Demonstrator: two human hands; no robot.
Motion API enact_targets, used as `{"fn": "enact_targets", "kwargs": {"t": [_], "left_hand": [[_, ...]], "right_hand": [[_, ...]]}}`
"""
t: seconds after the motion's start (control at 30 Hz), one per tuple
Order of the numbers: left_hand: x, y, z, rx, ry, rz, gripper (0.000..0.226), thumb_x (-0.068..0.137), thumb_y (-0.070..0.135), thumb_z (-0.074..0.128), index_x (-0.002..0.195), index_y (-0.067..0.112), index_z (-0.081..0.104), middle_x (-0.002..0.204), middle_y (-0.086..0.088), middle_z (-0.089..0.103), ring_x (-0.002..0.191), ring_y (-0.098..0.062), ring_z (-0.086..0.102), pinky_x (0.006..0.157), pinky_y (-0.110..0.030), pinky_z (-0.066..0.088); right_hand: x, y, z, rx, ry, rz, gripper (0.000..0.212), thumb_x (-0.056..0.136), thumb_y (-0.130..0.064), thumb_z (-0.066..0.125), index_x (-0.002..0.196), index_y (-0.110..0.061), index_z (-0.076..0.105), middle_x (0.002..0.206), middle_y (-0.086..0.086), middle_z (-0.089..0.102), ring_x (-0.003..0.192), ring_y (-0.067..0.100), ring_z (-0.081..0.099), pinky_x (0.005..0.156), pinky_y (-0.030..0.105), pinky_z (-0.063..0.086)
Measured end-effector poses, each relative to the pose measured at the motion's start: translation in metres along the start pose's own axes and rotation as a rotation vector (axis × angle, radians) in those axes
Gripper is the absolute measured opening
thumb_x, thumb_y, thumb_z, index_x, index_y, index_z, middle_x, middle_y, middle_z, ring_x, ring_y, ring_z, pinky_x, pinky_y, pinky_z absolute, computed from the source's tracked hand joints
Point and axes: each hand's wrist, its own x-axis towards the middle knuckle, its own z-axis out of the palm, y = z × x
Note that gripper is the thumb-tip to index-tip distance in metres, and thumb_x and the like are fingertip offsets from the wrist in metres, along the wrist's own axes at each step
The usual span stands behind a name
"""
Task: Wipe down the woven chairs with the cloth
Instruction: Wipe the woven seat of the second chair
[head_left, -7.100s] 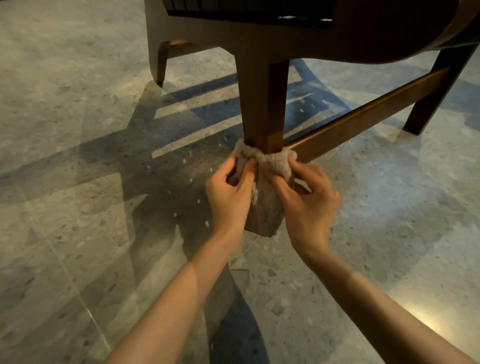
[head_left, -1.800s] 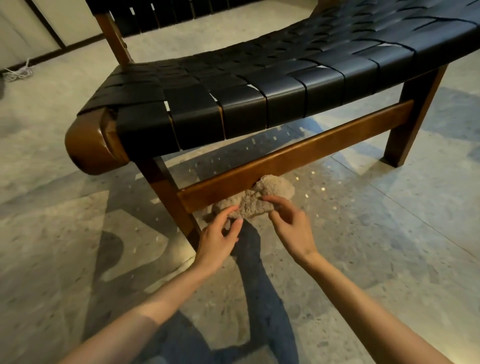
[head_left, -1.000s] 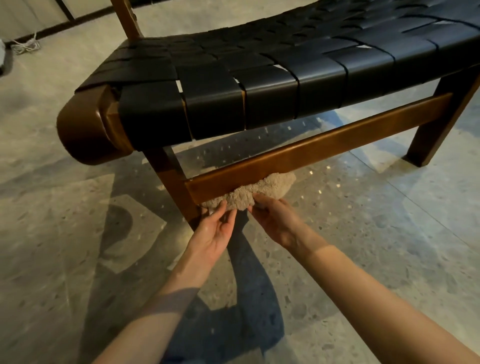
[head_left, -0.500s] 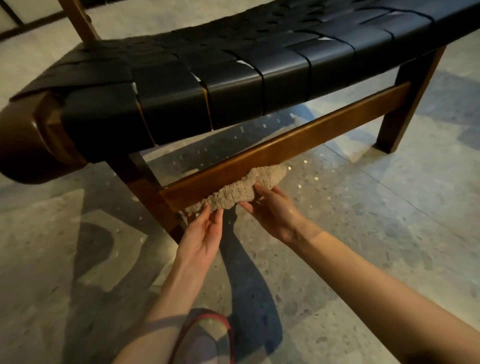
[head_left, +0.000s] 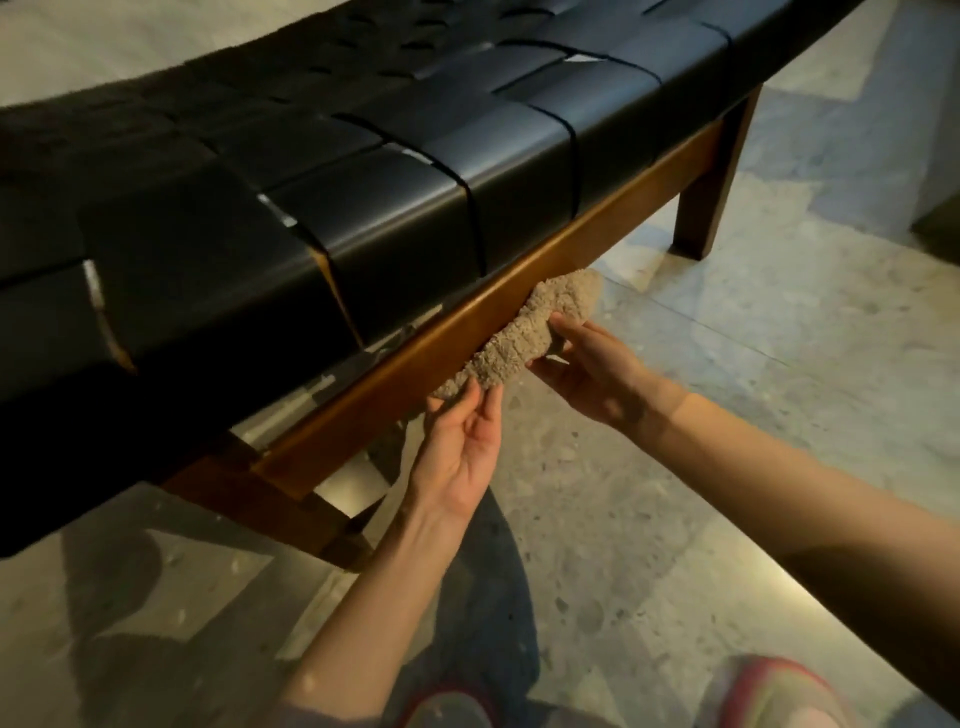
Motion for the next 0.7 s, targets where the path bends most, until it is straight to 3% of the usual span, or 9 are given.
{"fn": "enact_targets", "kwargs": {"t": [0.2,0.37,0.43,0.57,0.7], "left_hand": [[0.038,-0.028,0.026,0.01,0.014,0.0,0.065,0.079,0.0,0.051,0.142,0.008,0.039,0.134,-0.014,0.055,0.114,-0.021,0.06,0.086,-0.033,0.055],[0.075,-0.052,0.052,0.061,-0.035,-0.027,0.061,0.08,0.001,0.049,0.14,0.009,0.041,0.138,-0.012,0.052,0.119,-0.021,0.057,0.092,-0.034,0.052],[0.09,-0.06,0.062,0.097,-0.04,-0.022,0.051,0.079,0.001,0.049,0.13,0.005,0.045,0.138,-0.012,0.052,0.119,-0.02,0.057,0.088,-0.032,0.055],[0.119,-0.082,0.085,0.111,-0.074,-0.033,0.034,0.083,-0.001,0.046,0.116,0.004,0.053,0.136,-0.01,0.052,0.117,-0.018,0.057,0.086,-0.03,0.055],[0.152,-0.106,0.111,0.114,-0.068,-0.067,0.034,0.092,-0.002,0.039,0.123,0.004,0.051,0.135,-0.011,0.053,0.119,-0.019,0.055,0.09,-0.031,0.052]], "right_hand": [[0.024,-0.04,-0.018,-0.052,0.016,-0.02,0.012,0.102,-0.012,0.039,0.105,-0.01,0.05,0.09,0.009,0.054,0.092,0.021,0.055,0.065,0.026,0.057],[0.051,-0.074,-0.041,0.003,0.057,-0.058,0.01,0.101,-0.012,0.042,0.099,-0.011,0.052,0.083,0.006,0.056,0.074,0.015,0.059,0.056,0.022,0.057],[0.06,-0.088,-0.051,0.039,0.065,-0.059,0.011,0.101,-0.012,0.043,0.108,-0.009,0.051,0.087,0.007,0.058,0.078,0.016,0.06,0.061,0.025,0.058],[0.079,-0.116,-0.07,0.074,0.053,-0.104,0.013,0.101,-0.01,0.043,0.109,-0.01,0.053,0.088,0.005,0.061,0.079,0.015,0.061,0.069,0.028,0.057],[0.097,-0.148,-0.091,0.075,0.085,-0.213,0.012,0.099,-0.005,0.045,0.106,-0.008,0.055,0.088,0.006,0.061,0.078,0.016,0.06,0.074,0.031,0.055]]}}
